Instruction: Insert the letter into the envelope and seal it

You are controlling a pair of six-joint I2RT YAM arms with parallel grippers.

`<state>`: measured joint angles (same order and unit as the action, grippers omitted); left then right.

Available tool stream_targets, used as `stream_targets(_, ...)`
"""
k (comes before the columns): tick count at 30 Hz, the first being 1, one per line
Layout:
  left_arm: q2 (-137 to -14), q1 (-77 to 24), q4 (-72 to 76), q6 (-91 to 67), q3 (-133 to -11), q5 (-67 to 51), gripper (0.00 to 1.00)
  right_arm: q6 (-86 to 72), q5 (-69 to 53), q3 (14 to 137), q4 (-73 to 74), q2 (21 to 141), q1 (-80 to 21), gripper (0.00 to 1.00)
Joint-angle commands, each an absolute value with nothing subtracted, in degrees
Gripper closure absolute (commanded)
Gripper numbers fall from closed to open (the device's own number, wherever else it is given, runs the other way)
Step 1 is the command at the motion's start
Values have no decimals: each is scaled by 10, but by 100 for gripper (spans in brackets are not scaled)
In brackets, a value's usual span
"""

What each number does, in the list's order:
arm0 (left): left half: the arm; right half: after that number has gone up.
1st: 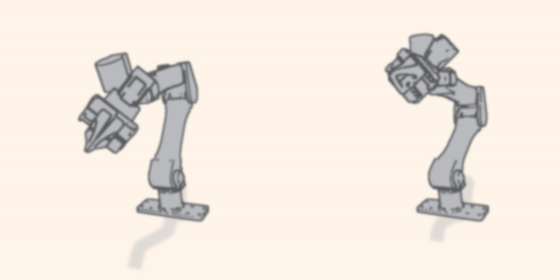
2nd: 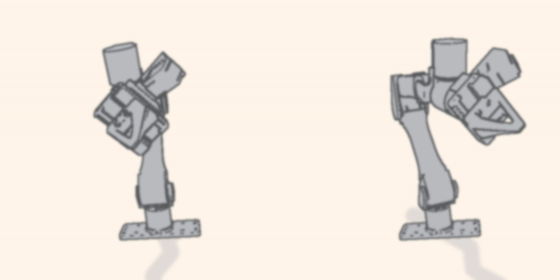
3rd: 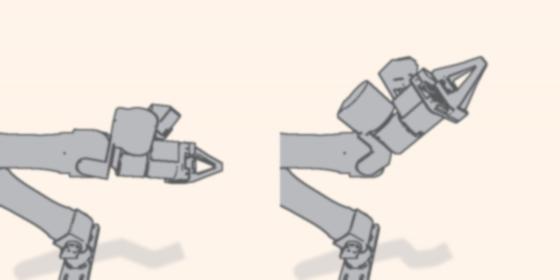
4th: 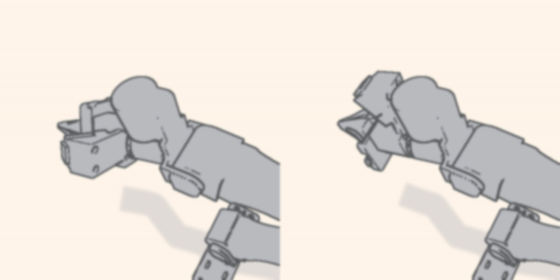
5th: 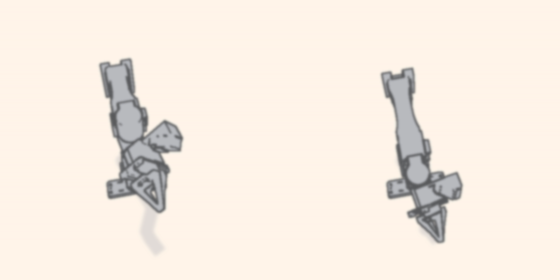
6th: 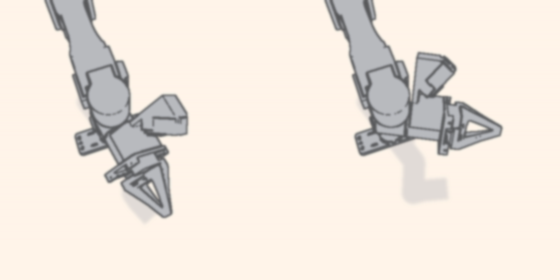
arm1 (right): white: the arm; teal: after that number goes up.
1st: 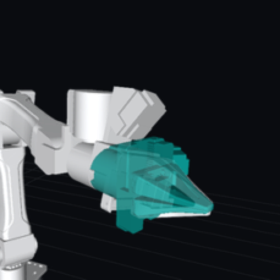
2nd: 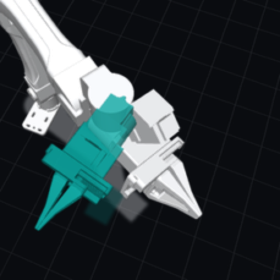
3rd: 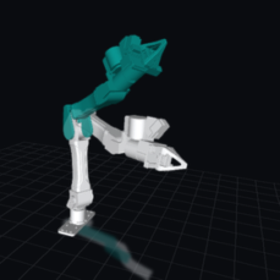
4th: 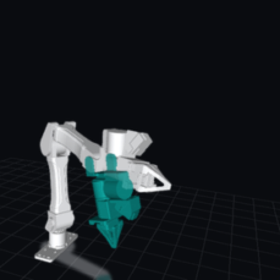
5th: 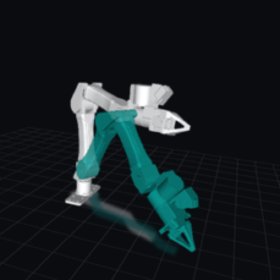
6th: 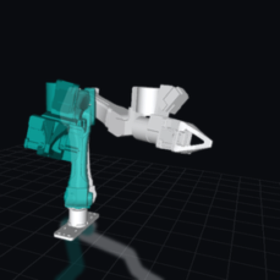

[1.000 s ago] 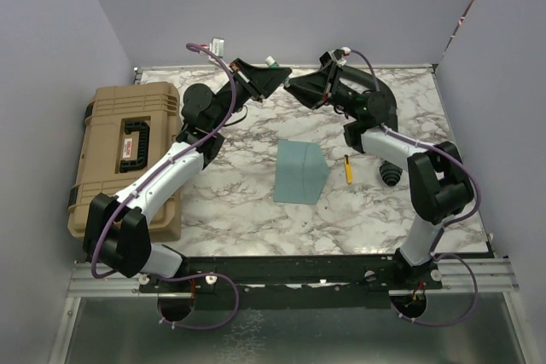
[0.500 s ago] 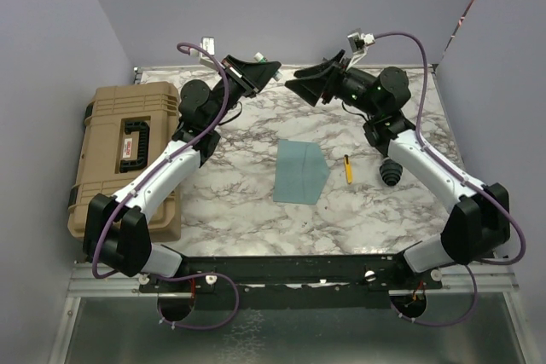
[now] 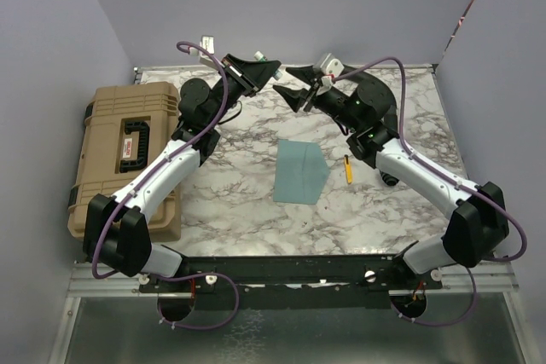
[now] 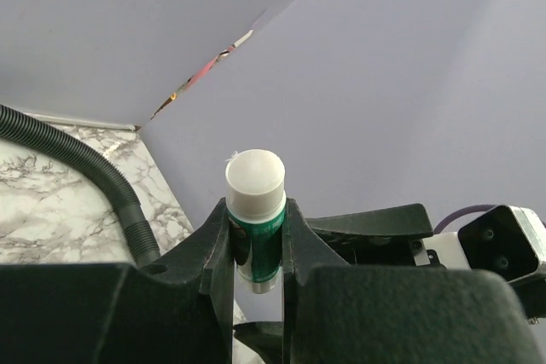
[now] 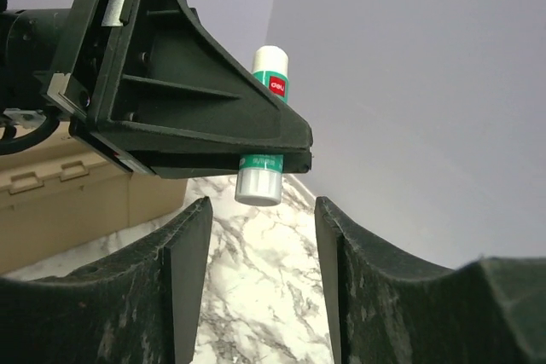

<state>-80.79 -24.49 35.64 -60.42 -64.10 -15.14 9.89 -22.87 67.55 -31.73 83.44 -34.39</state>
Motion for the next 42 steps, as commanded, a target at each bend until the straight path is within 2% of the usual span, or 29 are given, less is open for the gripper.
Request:
stream_targets(1,-805,-246,359,-605,-651,-152,100,152,-201,680,-370,853,-350,47)
stream_targets(5,-805,-245,359,-605,-651,-153,100,148,-207,685,-384,862,-351,49)
stream_targets(11,-805,-245,359,-607,-650,-154,100,135,-216,684,-399,866,-350,58)
stream_targets(17,-807,-247,359,-607,-648,-154,100,116,-247,683,-410,871,-351,62)
stream_targets(25,-806,-247,360,-599,-647,-158,100,58,-250,679,-433,866,-350,99)
stream_targets(31,-798,-247,436,-573,-626,-176,100,-213,-303,698,-484,851,-331,99)
stream_targets(42,-804,-245,583,-555,-629,-275,100,-854,-278,667,-780,918,-250,99)
